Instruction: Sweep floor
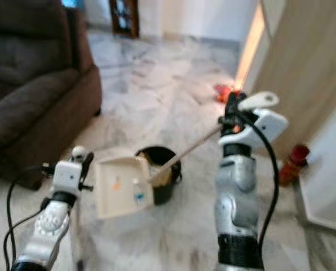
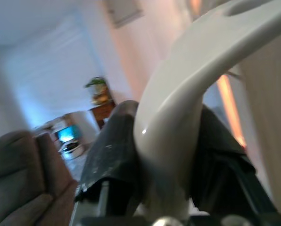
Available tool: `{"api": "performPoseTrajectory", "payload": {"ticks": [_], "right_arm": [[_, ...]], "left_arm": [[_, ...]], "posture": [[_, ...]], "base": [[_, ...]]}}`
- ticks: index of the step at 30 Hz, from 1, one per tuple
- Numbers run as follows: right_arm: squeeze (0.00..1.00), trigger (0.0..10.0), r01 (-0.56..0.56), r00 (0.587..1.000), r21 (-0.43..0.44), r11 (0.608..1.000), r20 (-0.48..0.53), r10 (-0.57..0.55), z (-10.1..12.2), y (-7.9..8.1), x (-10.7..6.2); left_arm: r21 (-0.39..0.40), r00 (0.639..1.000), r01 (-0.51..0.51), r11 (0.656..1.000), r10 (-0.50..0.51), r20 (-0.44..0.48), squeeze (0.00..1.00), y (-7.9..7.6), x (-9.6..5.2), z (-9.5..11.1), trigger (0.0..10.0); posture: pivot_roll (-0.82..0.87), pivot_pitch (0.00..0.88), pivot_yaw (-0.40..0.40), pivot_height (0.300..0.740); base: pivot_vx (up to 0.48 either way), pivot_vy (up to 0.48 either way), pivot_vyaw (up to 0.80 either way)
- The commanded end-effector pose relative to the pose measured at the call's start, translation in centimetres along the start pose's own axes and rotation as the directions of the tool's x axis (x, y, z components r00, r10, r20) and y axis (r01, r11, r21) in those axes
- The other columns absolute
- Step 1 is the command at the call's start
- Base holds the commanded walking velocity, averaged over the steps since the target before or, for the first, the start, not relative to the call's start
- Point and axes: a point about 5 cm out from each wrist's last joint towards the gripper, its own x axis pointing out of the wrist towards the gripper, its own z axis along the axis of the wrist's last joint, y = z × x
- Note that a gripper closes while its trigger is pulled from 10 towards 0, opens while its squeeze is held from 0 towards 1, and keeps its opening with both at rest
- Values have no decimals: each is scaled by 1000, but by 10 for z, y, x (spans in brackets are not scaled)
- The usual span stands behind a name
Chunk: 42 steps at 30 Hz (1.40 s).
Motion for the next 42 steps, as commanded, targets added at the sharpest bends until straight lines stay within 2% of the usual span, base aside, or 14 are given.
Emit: {"api": "performPoseTrajectory", "payload": {"ticks": [1,42], "right_arm": [[0,10000,-49,995,48,998,88,45,15,16,4],[0,10000,-78,994,70,994,85,72,14,24,4]], "left_arm": [[41,1000,-8,999,7,15,0,9,2,2,10000],[39,1000,-11,999,10,16,0,9,1,1,10000]], "posture": [[63,0,-30,740],[66,0,-30,740]], "base": [[315,0,0],[313,0,0]]}}
